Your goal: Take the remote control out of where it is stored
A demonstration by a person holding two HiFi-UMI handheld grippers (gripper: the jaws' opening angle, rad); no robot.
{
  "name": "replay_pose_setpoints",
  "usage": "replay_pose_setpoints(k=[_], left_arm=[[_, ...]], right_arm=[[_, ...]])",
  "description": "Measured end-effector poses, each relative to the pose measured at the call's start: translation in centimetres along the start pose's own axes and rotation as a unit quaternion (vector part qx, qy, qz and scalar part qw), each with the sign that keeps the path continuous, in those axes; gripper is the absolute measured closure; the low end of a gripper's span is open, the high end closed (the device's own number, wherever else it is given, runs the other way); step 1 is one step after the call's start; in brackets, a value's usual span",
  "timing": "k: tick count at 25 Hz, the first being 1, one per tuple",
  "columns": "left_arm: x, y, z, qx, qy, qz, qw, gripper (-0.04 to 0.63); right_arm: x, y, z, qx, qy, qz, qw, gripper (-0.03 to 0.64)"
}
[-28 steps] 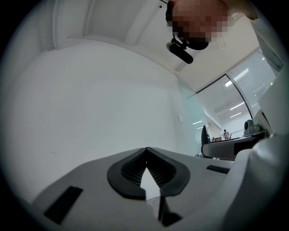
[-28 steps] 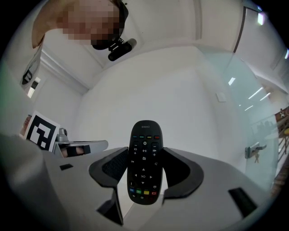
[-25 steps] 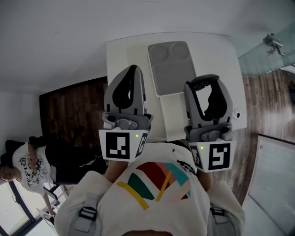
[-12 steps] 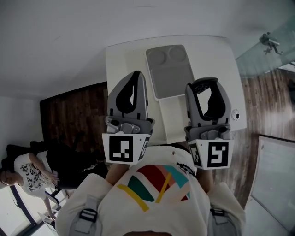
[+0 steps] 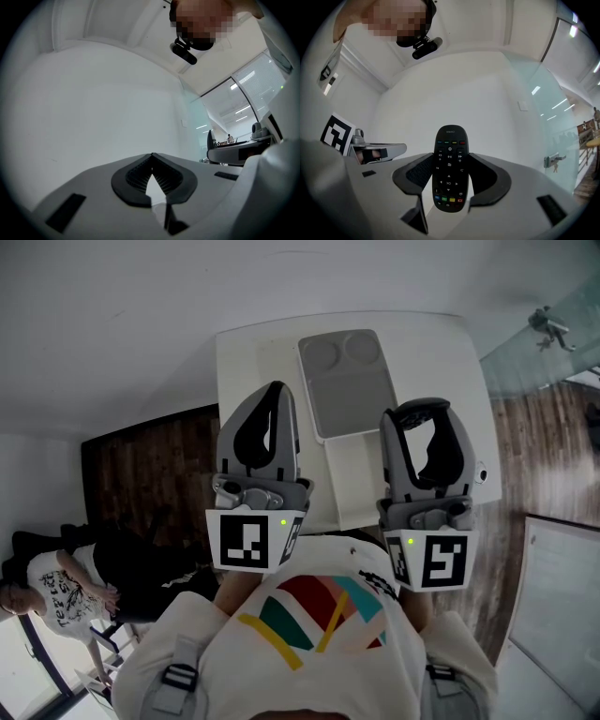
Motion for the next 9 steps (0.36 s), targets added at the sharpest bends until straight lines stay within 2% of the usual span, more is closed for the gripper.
replay_pose_setpoints(k=[9], left_arm=[[-0.14,0.05,-0.07,0.003,0.001,0.001,1.0000,0.589]], right_arm=[[-0.26,0.10,-0.39,0.005,0.005,0.000,1.000,0.373]])
Point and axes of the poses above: the fingertips, and each gripper's own axes: y backward along the fingers, x to its right, z out of its underside, the point moved 1 cm from there along y, backward along the fingers, and after that the axes turned 6 degrees about -y, right-handed, at the moved point
